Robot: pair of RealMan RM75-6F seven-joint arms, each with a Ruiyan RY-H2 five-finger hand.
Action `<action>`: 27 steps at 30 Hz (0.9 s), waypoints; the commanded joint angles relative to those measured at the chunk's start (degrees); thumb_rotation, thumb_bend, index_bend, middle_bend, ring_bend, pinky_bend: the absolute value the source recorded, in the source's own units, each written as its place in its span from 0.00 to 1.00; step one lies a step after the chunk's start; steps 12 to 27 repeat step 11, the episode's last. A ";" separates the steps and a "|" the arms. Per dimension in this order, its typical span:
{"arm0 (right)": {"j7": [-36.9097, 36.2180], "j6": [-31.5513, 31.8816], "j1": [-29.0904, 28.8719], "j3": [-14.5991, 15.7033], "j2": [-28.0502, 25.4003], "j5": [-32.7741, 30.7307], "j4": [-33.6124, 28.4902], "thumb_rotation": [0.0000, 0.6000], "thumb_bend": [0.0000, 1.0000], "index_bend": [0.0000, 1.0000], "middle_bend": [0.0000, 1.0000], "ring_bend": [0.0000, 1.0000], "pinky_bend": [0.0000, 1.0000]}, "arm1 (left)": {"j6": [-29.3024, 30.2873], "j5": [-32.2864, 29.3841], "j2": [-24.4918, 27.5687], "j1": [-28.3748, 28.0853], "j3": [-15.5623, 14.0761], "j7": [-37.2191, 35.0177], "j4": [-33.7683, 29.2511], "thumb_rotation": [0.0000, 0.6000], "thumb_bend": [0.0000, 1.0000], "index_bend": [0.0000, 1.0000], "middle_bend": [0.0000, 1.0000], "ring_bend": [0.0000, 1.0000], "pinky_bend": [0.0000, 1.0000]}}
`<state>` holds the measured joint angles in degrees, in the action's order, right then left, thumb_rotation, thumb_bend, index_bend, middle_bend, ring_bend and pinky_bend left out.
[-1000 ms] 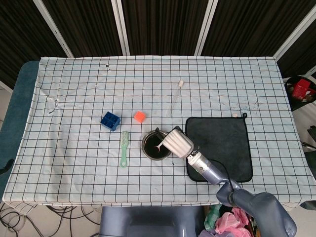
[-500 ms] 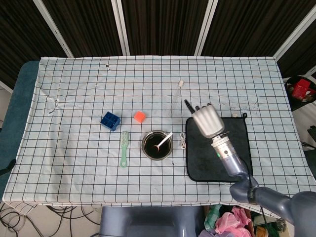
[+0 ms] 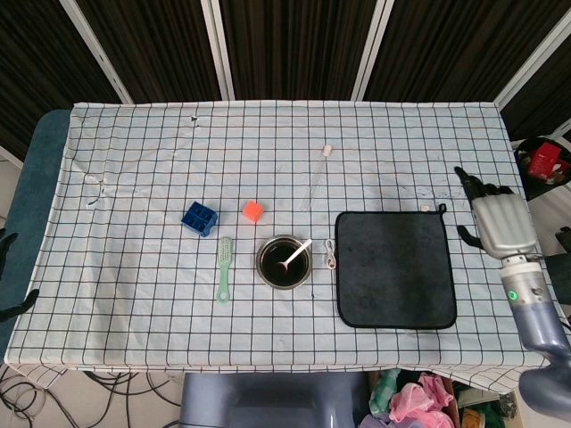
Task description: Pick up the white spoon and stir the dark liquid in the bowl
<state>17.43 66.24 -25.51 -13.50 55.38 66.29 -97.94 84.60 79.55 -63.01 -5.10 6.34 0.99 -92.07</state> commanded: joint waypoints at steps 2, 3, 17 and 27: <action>-3.34 8.10 7.84 5.57 0.10 5.57 -2.47 1.00 0.22 0.01 0.18 0.31 0.34 | 0.57 0.47 0.08 0.18 -0.12 -0.29 -0.06 1.00 0.22 0.10 0.02 0.00 0.00; -2.74 9.41 8.66 6.48 0.93 6.95 -2.15 1.00 0.22 0.01 0.18 0.31 0.33 | 0.69 0.61 0.18 0.28 -0.21 -0.44 -0.17 1.00 0.22 0.10 0.02 0.00 0.00; 2.34 14.66 11.78 10.47 8.36 13.84 1.23 1.00 0.22 0.00 0.17 0.30 0.32 | 0.95 0.96 1.77 1.04 -0.87 -1.86 -1.67 1.00 0.22 0.10 0.02 0.00 0.00; 2.34 14.66 11.78 10.47 8.36 13.84 1.23 1.00 0.22 0.00 0.17 0.30 0.32 | 0.95 0.96 1.77 1.04 -0.87 -1.86 -1.67 1.00 0.22 0.10 0.02 0.00 0.00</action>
